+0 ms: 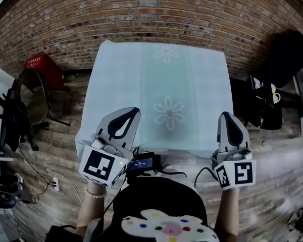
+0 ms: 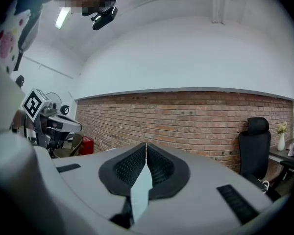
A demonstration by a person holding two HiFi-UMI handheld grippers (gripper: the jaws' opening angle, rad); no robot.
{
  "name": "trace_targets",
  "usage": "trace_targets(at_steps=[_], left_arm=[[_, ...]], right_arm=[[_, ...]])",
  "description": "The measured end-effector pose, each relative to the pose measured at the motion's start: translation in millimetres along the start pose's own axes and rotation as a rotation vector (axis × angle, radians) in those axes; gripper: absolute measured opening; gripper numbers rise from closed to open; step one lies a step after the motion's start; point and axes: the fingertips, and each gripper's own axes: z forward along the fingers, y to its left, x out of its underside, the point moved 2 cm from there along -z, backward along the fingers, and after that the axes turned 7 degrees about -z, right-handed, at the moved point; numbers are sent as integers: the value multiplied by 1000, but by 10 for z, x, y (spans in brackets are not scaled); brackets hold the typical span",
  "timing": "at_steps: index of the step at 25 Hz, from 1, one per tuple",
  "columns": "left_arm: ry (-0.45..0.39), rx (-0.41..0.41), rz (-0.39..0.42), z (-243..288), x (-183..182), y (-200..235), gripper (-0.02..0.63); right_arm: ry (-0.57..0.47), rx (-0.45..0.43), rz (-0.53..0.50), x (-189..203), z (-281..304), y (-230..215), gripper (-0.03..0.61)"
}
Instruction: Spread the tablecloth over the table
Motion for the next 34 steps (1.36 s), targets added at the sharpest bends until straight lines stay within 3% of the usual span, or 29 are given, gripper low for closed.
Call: trace_targets(at_steps=[34], left_arm=[[9,-1,-4,72,38,58,14]], right_arm=[[41,-50,0,63,90,158,34]])
